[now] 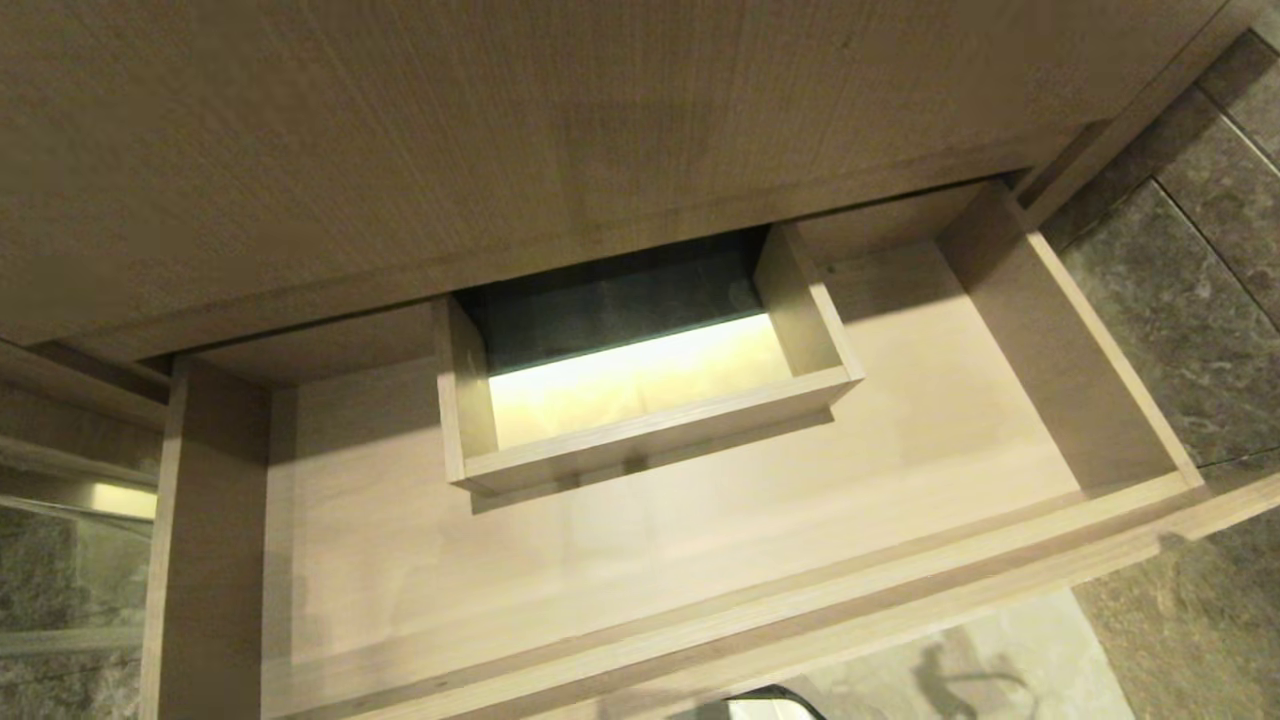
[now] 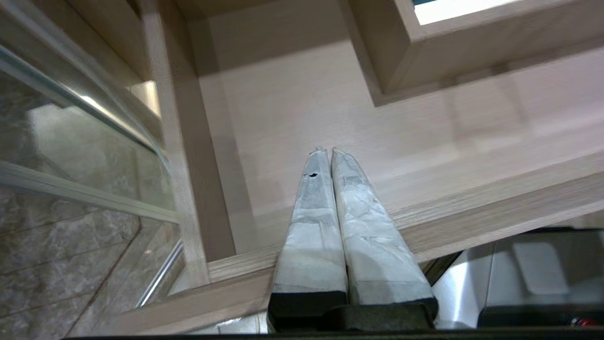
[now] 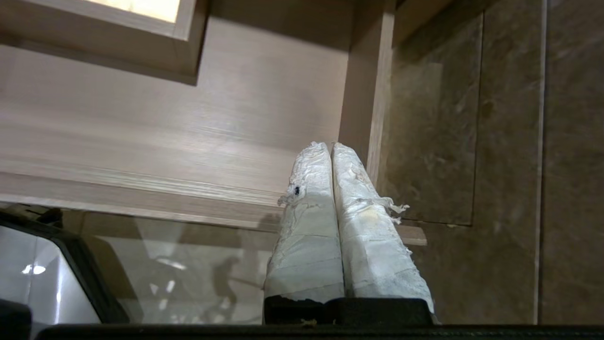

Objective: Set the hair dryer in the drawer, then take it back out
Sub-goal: Close the drawer

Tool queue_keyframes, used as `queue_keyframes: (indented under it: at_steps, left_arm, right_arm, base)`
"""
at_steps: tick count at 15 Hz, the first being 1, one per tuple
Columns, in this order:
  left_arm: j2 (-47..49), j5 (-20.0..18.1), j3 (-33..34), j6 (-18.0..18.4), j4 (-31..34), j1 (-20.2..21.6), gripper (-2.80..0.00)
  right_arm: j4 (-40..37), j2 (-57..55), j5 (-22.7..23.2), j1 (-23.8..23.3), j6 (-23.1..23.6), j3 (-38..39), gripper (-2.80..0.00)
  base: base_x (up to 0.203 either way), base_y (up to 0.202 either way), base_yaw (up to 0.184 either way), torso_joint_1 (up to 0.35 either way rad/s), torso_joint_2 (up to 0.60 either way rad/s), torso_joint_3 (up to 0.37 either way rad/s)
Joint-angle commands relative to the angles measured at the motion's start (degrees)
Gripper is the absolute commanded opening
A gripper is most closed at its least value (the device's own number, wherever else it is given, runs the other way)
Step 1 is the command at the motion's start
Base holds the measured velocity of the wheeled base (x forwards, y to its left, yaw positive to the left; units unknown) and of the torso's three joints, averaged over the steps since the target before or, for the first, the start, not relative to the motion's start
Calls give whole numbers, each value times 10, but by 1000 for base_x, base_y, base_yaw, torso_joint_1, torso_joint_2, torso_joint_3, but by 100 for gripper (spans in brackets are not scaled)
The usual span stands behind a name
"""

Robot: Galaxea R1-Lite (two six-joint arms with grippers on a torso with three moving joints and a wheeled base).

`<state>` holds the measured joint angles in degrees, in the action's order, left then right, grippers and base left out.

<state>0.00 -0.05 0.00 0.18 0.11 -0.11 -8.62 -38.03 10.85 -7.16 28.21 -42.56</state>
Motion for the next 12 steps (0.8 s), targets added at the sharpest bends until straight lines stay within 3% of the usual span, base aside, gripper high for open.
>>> queue_keyframes:
  at_steps: [1, 9, 12]
  left_arm:
    - [0, 0, 0, 0, 1, 0, -280]
    - [0, 0, 1, 0, 1, -1, -280]
    - [0, 0, 1, 0, 1, -1, -280]
  right_arm:
    - [0, -3, 1, 6, 2, 3, -280]
    - [-43, -34, -17, 7, 2, 2, -280]
    - [-196, -36, -60, 6, 12, 16, -280]
  base:
    - [0, 0, 0, 6, 283, 198]
    - [0, 0, 0, 2, 107, 76]
    - [0, 0, 0, 2, 2, 42]
